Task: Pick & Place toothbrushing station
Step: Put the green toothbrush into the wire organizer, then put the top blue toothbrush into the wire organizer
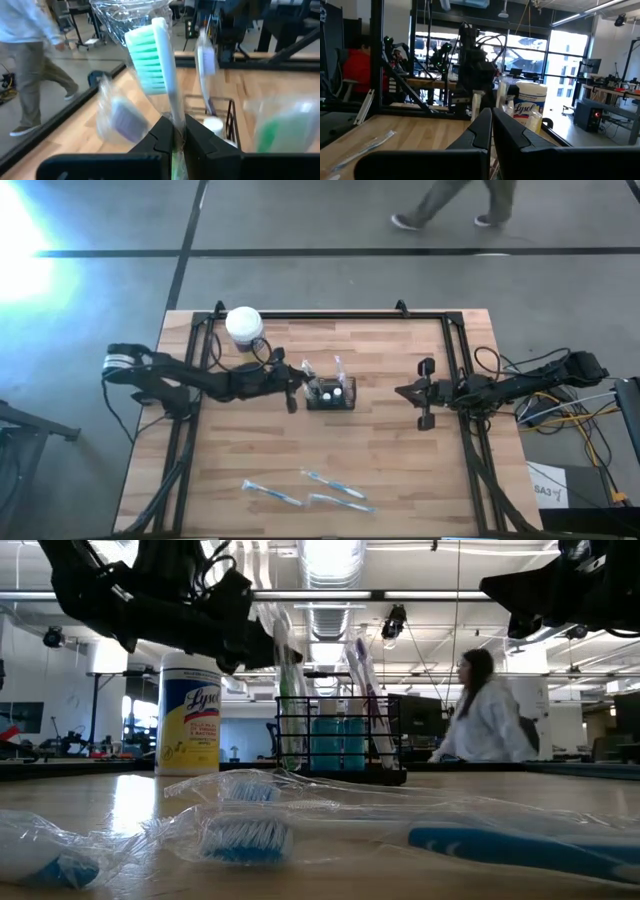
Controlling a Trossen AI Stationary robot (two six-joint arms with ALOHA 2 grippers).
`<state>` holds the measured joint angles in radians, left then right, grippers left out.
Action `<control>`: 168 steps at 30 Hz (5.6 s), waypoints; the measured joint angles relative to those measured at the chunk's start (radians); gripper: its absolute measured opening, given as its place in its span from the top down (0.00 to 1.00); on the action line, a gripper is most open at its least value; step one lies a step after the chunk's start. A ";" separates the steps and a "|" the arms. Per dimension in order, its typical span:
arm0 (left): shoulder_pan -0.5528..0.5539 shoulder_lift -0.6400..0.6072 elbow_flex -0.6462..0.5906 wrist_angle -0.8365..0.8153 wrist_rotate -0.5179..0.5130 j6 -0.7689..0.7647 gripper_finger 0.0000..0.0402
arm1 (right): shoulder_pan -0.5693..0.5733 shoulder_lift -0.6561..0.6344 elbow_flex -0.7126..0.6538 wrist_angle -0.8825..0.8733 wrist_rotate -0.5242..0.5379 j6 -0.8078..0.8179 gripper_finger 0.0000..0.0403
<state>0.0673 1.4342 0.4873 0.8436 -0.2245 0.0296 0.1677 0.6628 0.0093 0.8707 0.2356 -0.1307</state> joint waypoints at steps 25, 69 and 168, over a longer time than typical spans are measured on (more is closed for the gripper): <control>-0.005 -0.011 -0.002 -0.060 0.063 -0.013 0.44 | 0.000 0.000 0.000 0.000 0.000 0.001 0.97; -0.249 -1.289 -0.421 -0.675 0.034 -0.005 0.99 | 0.000 0.002 0.000 -0.007 0.000 0.027 0.97; -0.249 -1.282 -0.481 -0.809 -0.020 -0.216 0.97 | 0.347 1.643 1.817 -1.780 -0.087 0.822 0.60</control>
<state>-0.1818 0.1520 0.0059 0.0349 -0.2440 -0.1864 0.5143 2.3062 1.8266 -0.9095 0.1481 0.6918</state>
